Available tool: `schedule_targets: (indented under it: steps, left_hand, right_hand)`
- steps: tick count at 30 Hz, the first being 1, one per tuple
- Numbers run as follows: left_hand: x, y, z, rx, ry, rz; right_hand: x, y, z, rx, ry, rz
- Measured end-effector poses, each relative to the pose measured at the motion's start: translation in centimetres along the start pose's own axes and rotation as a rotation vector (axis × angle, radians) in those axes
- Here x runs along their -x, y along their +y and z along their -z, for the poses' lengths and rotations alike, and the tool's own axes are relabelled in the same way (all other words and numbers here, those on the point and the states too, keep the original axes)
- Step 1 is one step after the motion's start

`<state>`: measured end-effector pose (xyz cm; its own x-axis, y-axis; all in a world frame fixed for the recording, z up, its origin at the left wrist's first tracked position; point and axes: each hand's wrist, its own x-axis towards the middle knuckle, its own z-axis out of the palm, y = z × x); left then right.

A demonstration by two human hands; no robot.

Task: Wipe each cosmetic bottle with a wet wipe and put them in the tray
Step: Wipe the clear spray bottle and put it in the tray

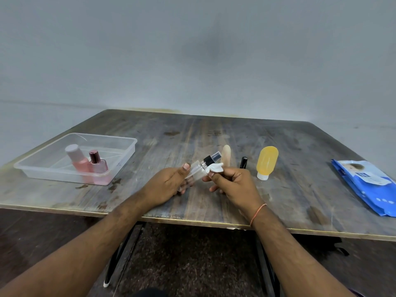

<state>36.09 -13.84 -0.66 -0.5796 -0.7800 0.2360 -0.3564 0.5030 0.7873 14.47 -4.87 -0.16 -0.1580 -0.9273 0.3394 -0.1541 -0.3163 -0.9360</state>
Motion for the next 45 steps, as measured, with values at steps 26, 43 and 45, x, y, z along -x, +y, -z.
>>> schedule_targets:
  steps: [26,43,45]
  left_hand:
    - [-0.7,-1.1,-0.2,0.168,-0.039,-0.027]
    - [0.1,0.2,-0.1,0.056,-0.007,-0.109]
    - [0.1,0.2,0.0,0.067,-0.003,-0.106]
  right_hand:
    - [-0.3,0.5,-0.5,0.021,0.001,-0.004]
    - [0.0,0.3,-0.4,0.103,-0.111,0.065]
    - [-0.2,0.6,-0.4,0.111,-0.118,0.039]
